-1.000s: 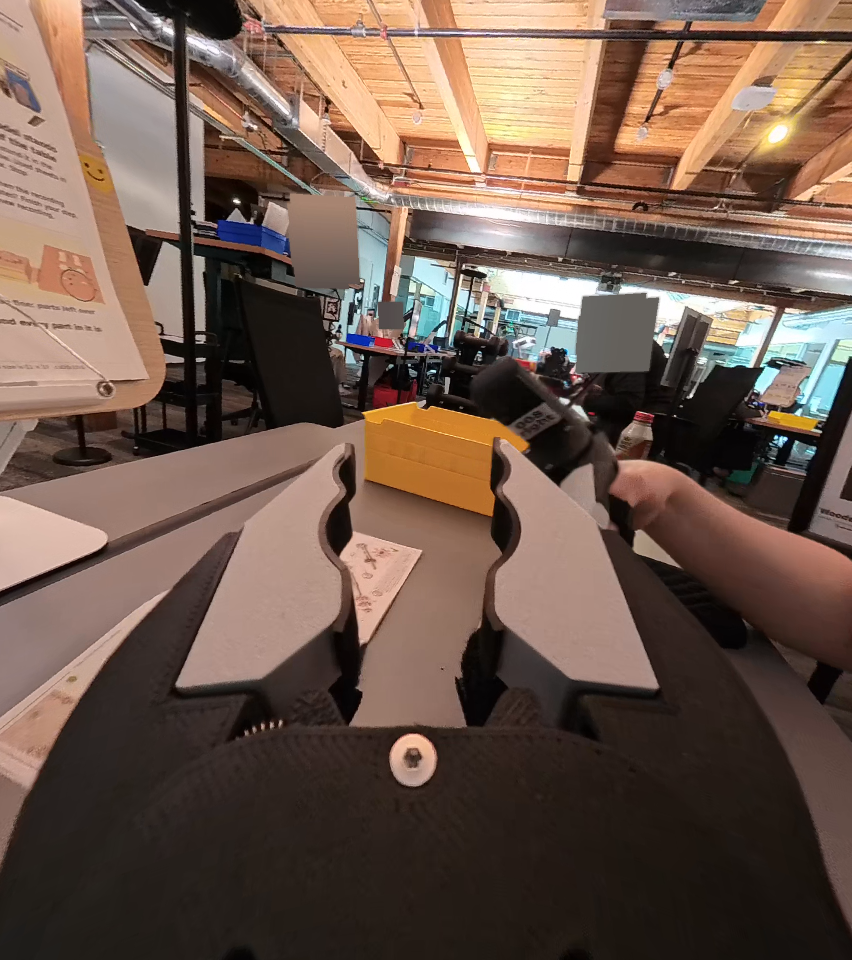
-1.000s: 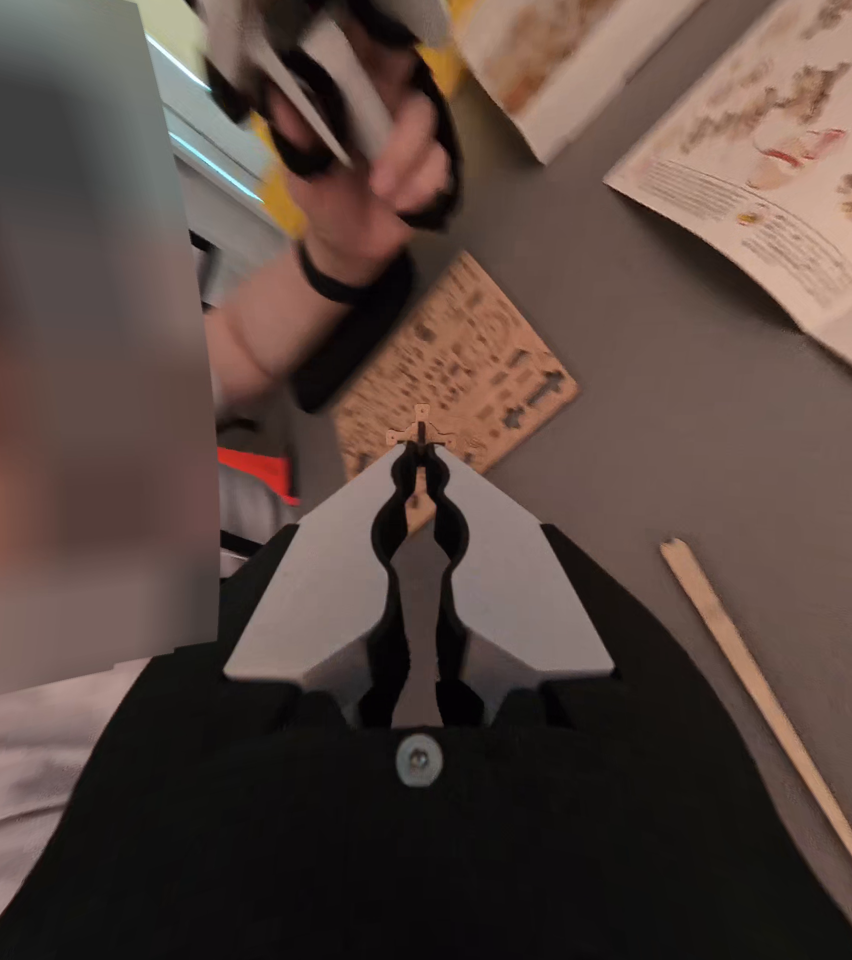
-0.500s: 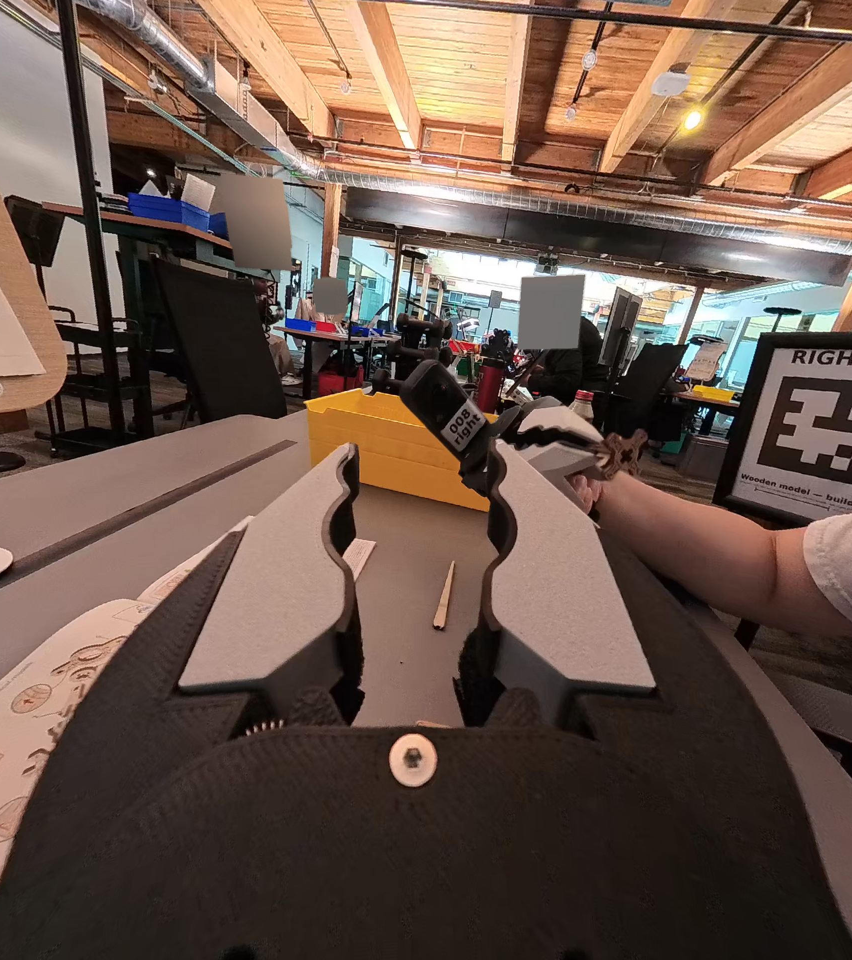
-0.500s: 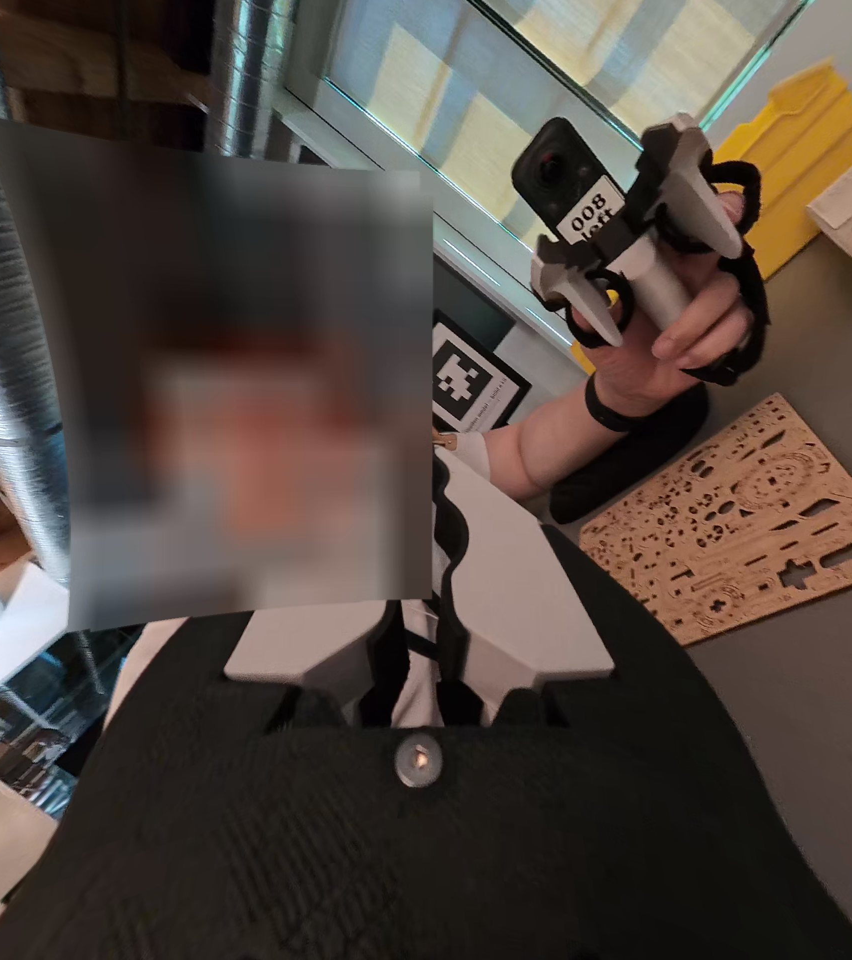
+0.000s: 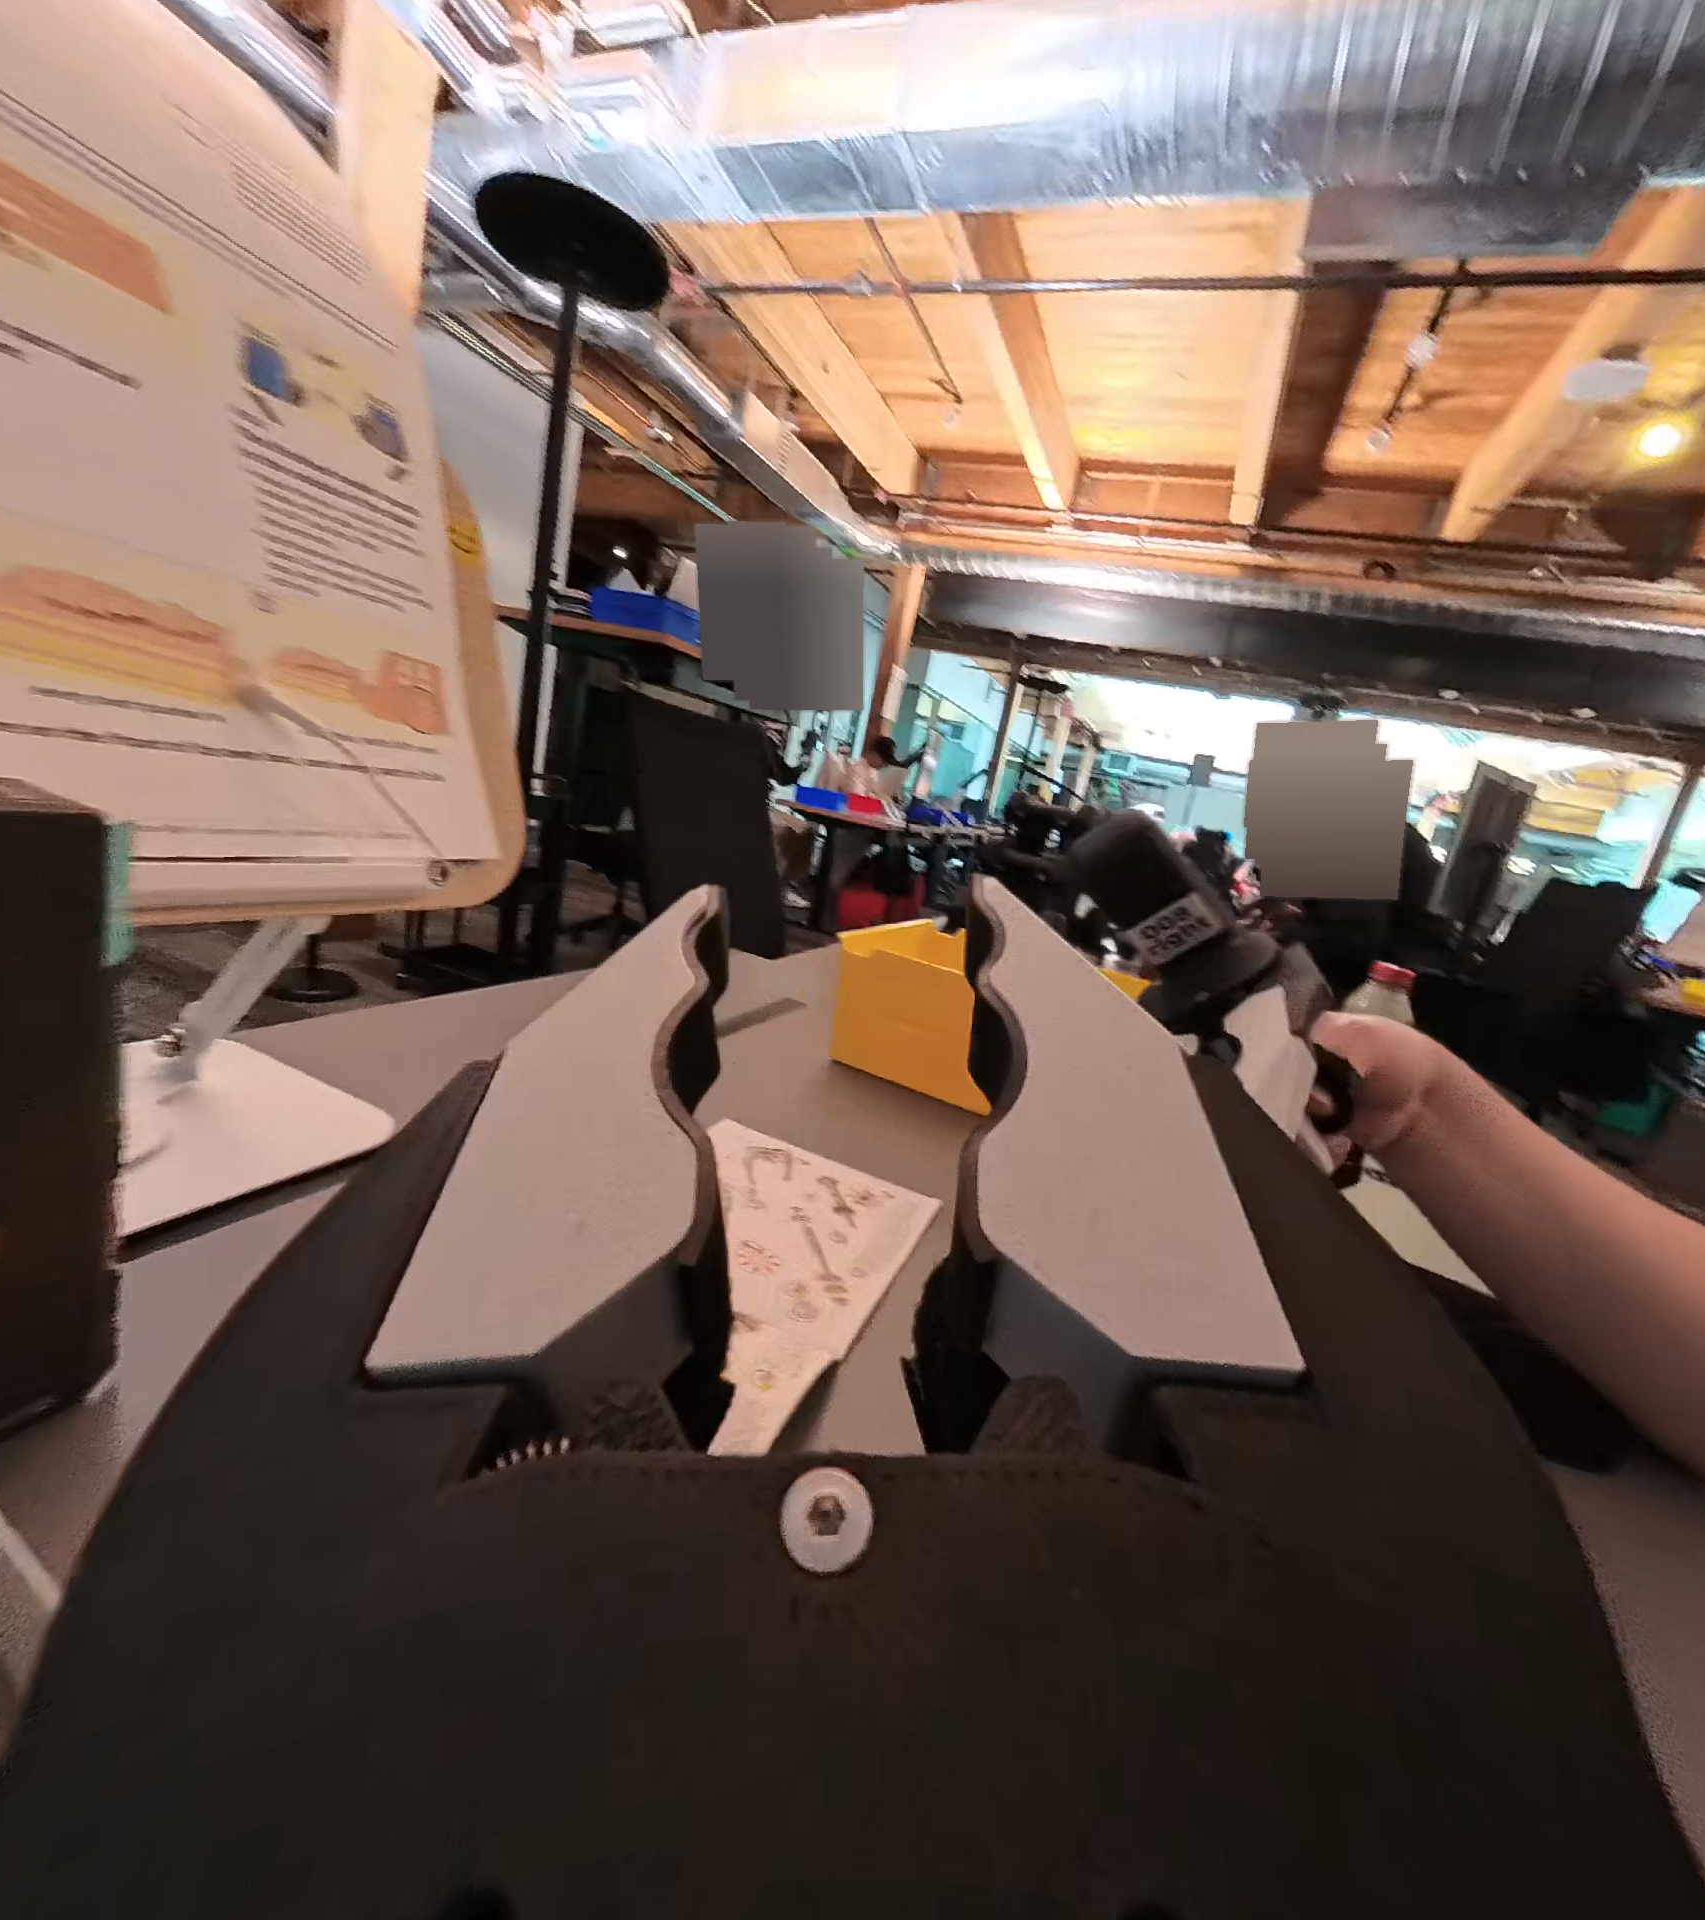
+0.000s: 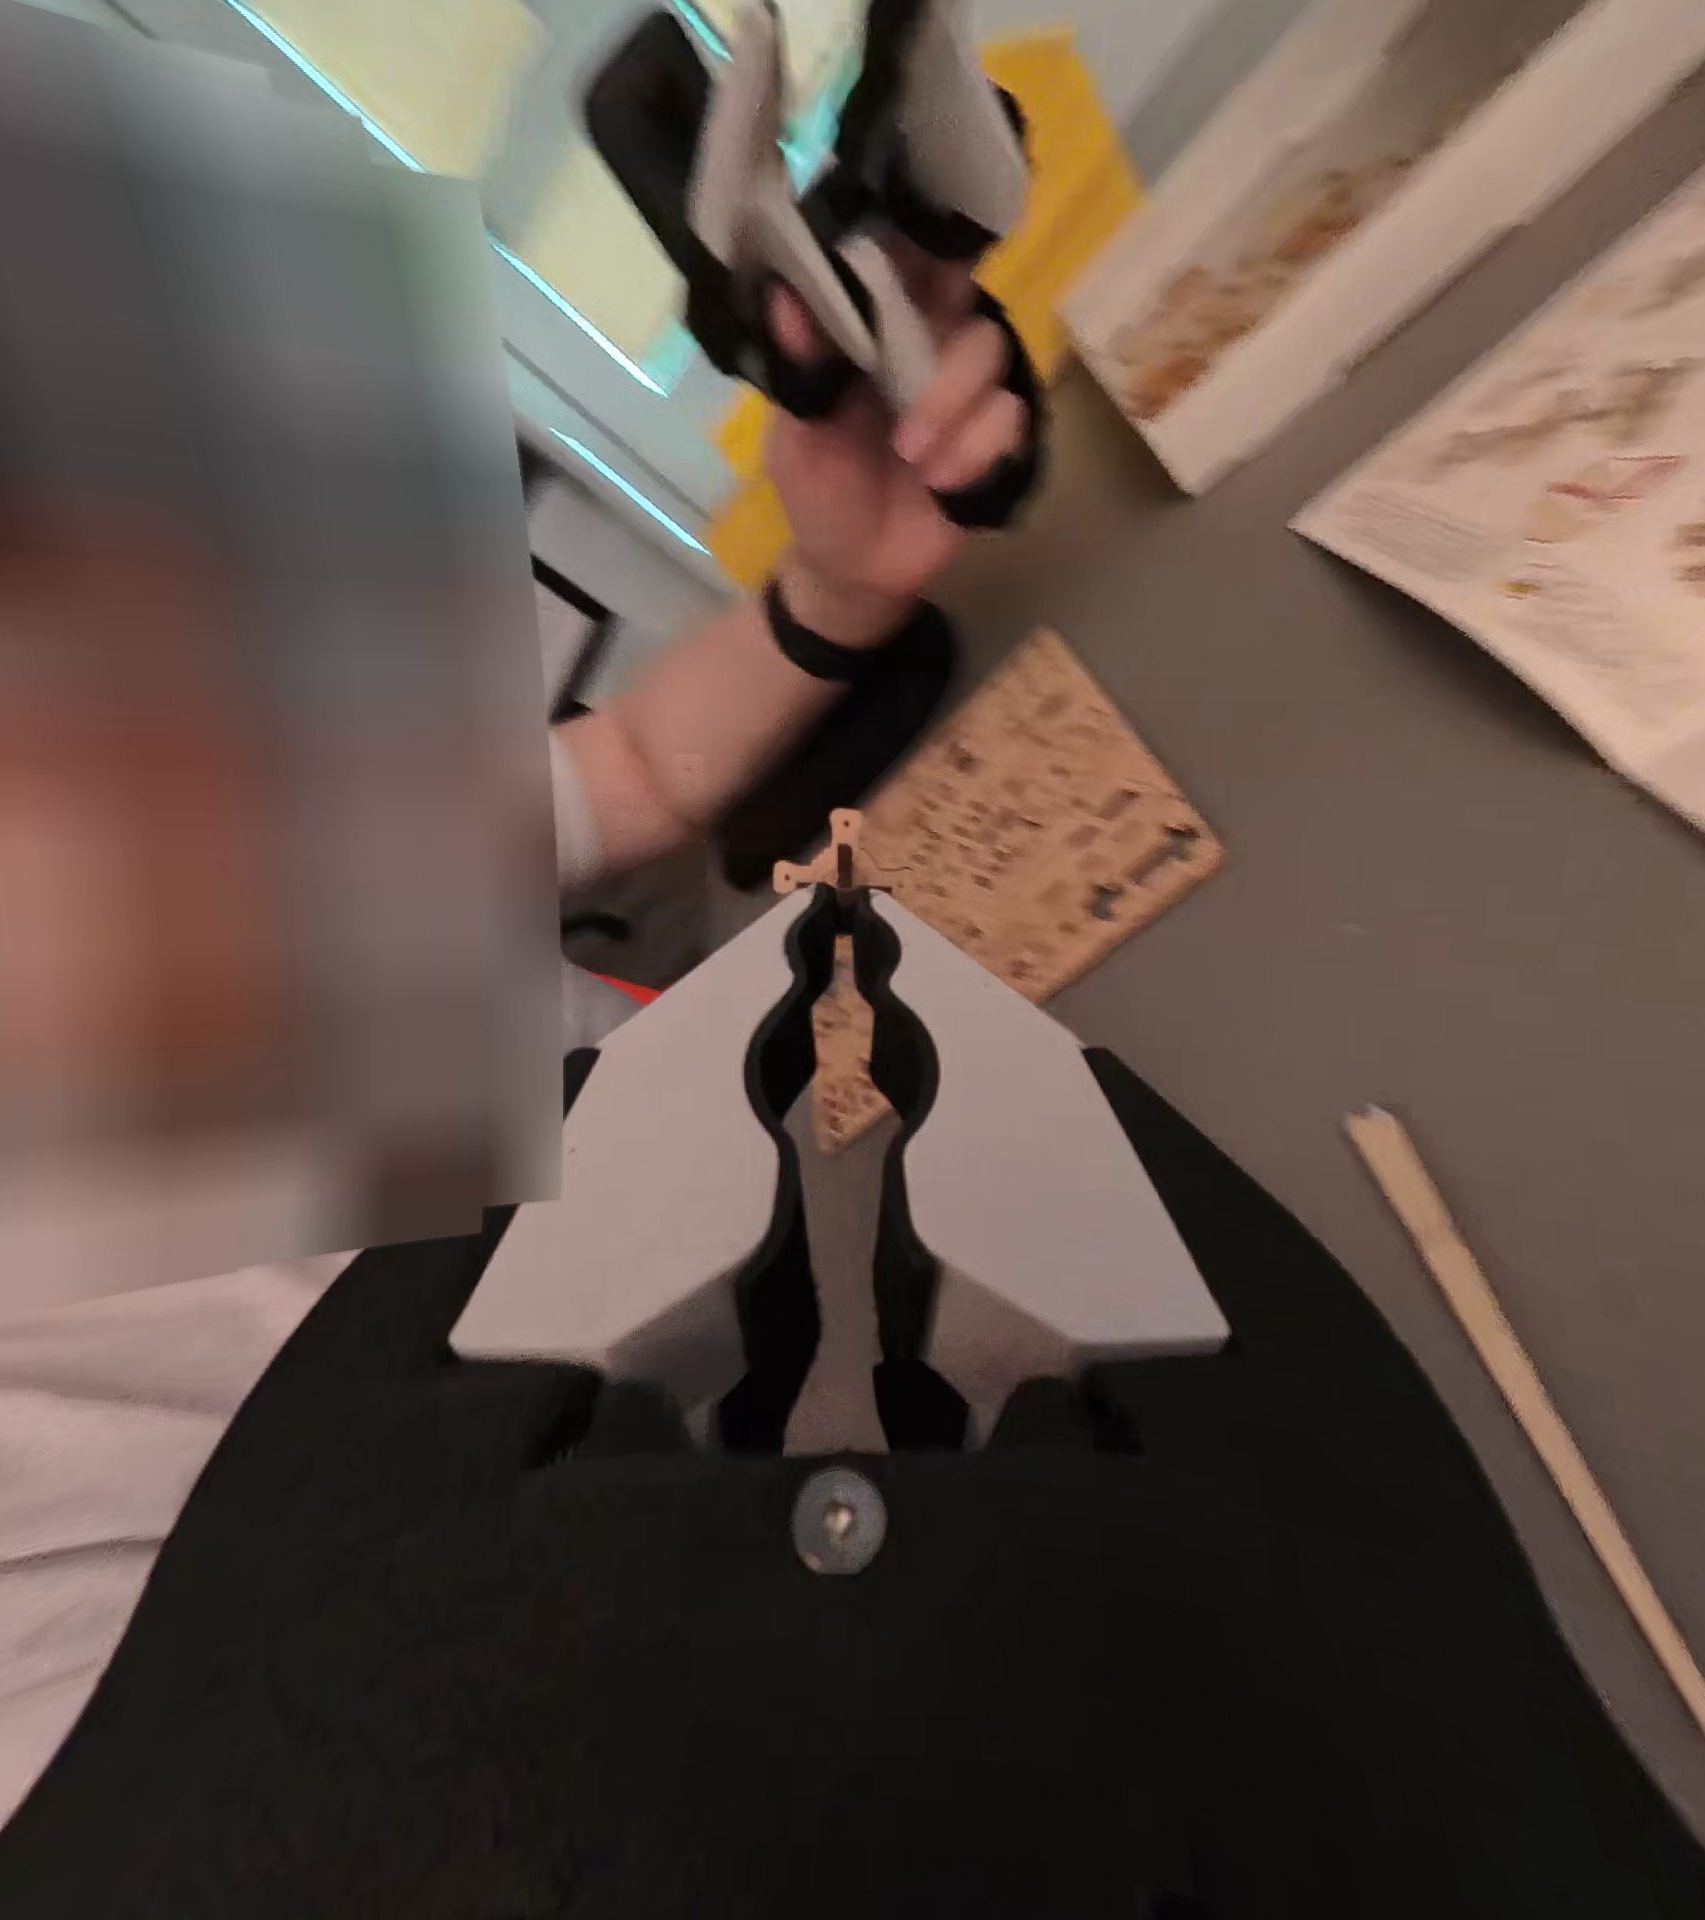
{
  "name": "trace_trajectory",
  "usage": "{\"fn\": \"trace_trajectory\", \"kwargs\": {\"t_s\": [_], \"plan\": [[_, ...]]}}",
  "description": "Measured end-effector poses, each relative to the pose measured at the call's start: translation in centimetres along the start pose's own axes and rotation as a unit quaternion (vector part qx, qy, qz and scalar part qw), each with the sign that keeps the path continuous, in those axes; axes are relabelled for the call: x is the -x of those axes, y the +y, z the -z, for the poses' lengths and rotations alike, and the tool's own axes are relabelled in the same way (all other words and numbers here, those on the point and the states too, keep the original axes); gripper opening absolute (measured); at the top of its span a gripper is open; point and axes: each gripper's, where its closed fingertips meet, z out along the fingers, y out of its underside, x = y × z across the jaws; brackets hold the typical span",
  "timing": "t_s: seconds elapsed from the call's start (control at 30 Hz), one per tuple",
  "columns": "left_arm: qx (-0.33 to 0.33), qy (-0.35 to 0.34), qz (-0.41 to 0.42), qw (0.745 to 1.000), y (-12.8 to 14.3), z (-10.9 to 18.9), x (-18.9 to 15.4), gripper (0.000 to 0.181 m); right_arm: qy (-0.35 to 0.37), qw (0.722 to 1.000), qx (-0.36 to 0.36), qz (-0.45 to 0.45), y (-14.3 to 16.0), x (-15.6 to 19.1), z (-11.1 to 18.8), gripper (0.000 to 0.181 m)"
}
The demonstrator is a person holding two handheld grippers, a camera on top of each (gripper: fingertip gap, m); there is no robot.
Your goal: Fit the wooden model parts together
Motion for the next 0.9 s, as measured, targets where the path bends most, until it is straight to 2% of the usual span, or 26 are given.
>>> {"fn": "trace_trajectory", "kwargs": {"t_s": [0.03,0.13,0.23,0.37,0.5,0.63,0.9], "plan": [[-0.006,-0.011,0.000,1.000,-0.3,0.3,0.6,0.043,0.042,0.999,0.022,0.008,0.2,-0.8,0.2,0.001],[-0.012,-0.029,-0.004,1.000,-0.6,0.7,1.5,0.043,0.161,0.980,0.112,0.042,1.0,-3.0,0.7,0.001],[-0.012,-0.044,-0.005,0.999,-0.5,0.9,2.0,0.043,0.253,0.939,0.216,0.083,1.9,-4.4,0.6,0.001],[-0.021,-0.062,0.000,0.998,-0.8,1.3,2.8,0.043,0.293,0.889,0.327,0.129,2.9,-5.0,-1.0,0.002],[-0.021,-0.069,0.014,0.997,-0.6,1.5,3.3,0.043,0.303,0.856,0.389,0.151,3.3,-6.0,-2.1,0.002],[-0.009,-0.070,0.011,0.997,-0.1,1.1,3.2,0.043,0.289,0.861,0.388,0.157,3.5,-6.5,-2.7,0.001],[0.009,-0.059,0.042,0.997,1.3,0.4,2.8,0.044,0.268,0.885,0.349,0.154,4.1,-6.5,-1.4,0.002]]}}
